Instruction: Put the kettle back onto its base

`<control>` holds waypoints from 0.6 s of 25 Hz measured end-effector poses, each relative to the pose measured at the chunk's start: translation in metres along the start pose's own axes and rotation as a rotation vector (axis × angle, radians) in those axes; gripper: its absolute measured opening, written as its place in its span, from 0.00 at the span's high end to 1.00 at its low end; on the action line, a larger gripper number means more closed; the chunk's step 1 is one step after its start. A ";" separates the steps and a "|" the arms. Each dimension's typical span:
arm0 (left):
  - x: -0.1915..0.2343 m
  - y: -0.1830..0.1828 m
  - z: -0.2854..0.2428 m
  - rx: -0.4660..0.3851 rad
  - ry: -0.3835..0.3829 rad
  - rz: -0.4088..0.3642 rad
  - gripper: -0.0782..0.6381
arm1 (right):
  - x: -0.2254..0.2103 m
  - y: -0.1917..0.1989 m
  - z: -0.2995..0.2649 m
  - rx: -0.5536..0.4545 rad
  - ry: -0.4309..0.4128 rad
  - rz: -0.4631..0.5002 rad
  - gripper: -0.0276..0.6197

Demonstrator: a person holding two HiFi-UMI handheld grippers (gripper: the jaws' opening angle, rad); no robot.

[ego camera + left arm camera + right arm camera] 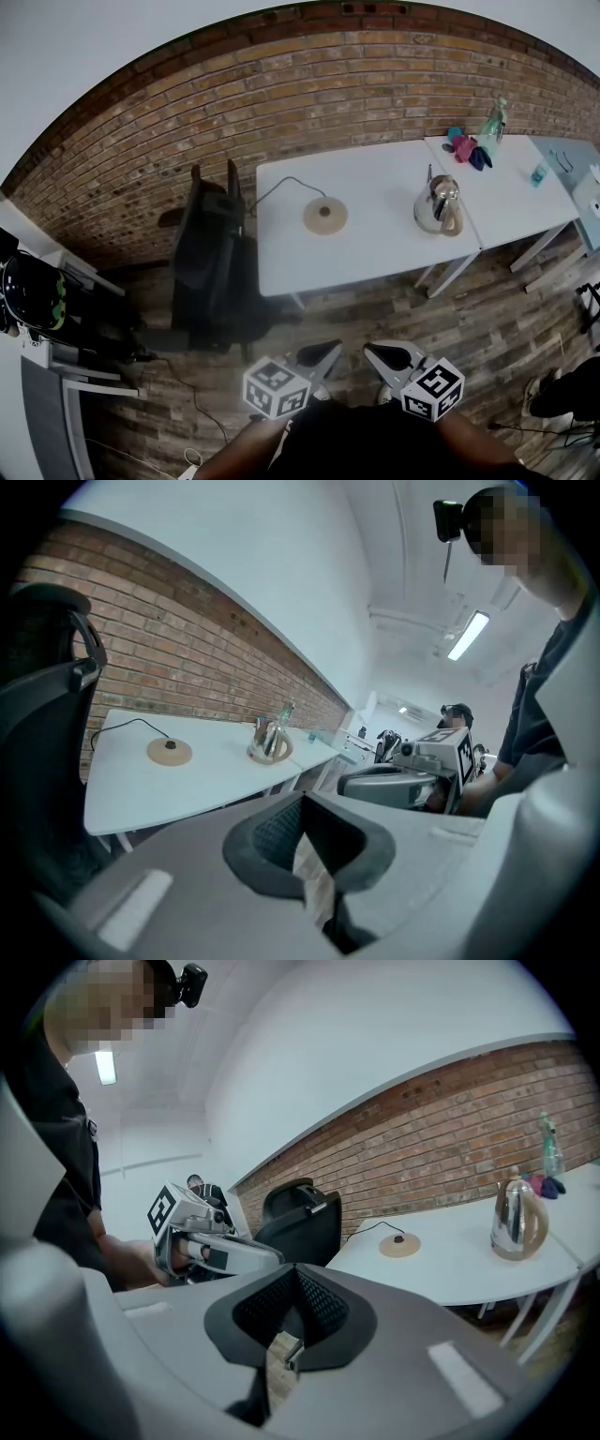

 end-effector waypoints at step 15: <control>0.026 -0.002 0.026 0.008 0.019 -0.035 0.89 | 0.014 -0.005 -0.031 0.014 0.055 0.009 0.92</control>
Point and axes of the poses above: the fingertips, and each gripper's own axes: z backward along the fingers, x to its left, y out of its underside, the point moved 10 cm from there along z, backward along the fingers, and after that the axes turned 9 degrees about z, right-handed, at the moved point
